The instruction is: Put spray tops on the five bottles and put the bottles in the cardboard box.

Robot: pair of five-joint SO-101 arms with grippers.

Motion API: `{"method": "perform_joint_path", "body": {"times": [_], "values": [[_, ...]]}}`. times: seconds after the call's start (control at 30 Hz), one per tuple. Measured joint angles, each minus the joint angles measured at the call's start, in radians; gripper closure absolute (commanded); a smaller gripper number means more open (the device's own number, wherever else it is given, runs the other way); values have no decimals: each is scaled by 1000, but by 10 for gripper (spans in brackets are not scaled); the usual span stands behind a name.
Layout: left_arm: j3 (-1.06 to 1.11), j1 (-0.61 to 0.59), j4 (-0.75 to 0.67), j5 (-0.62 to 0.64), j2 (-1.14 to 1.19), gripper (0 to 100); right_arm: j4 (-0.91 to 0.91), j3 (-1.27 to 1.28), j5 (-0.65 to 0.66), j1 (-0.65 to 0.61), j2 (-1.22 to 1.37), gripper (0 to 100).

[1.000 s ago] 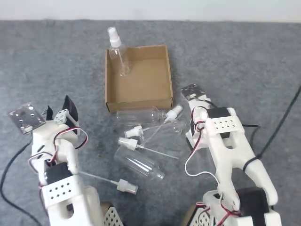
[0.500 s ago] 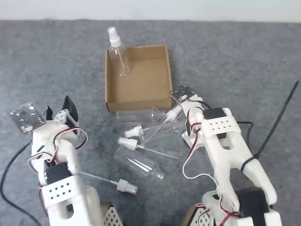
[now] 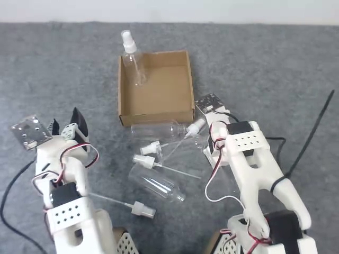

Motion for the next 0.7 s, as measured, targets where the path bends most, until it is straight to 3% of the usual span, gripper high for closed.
{"method": "perform_joint_path", "body": {"times": [0.33, 0.7], "values": [[0, 0, 0, 0, 0, 794, 5, 0, -170, -8, 0, 775], [0, 0, 0, 0, 0, 794, 5, 0, -183, -8, 55, 775]]}}
